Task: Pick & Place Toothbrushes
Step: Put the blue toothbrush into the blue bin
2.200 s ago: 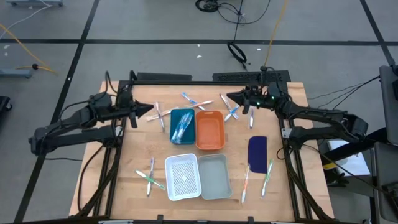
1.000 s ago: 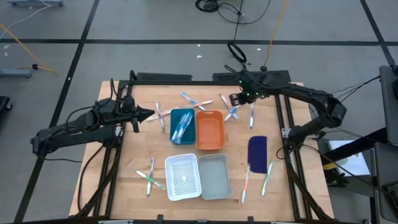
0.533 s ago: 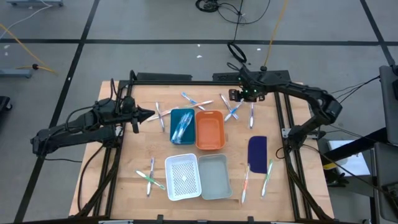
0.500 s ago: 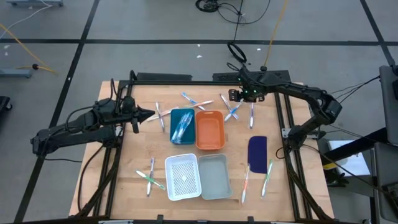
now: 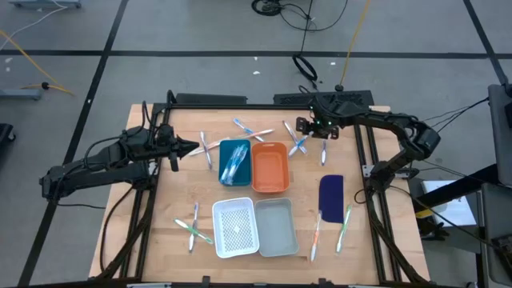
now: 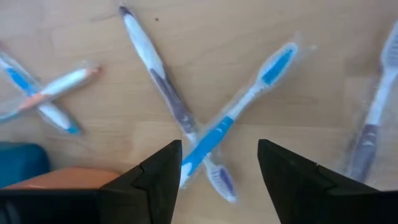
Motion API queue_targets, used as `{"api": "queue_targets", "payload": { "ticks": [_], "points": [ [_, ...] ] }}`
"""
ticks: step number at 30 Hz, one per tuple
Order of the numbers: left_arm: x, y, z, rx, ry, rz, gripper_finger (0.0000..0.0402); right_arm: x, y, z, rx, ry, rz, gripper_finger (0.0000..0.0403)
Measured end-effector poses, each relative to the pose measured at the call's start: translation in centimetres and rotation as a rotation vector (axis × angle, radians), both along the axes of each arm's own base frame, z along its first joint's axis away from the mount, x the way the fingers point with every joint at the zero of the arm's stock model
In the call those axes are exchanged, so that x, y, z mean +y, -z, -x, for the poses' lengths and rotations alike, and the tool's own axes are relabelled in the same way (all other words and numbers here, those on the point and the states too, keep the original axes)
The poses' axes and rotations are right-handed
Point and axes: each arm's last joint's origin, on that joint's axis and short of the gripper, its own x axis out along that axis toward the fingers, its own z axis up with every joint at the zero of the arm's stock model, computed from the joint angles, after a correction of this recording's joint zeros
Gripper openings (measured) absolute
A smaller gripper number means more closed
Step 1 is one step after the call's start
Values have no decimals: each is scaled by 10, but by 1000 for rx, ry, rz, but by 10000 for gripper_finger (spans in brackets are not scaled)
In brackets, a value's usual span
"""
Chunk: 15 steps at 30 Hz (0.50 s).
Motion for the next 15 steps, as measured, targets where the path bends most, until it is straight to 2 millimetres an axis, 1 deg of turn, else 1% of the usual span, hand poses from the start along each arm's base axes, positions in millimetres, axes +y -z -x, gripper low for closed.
{"api": "queue_targets", "payload": {
  "ticks": [9,12,15],
  "points": [
    [0,0,0,0,0,-1,2,-3,3,5,-7,29,-28,203],
    [0,0,0,1,0,-1,8,-3,3,6,-2,37,-31,203],
    [0,0,0,1,0,-1,16,-5,10,4,15,51,-49,203]
  ]
}}
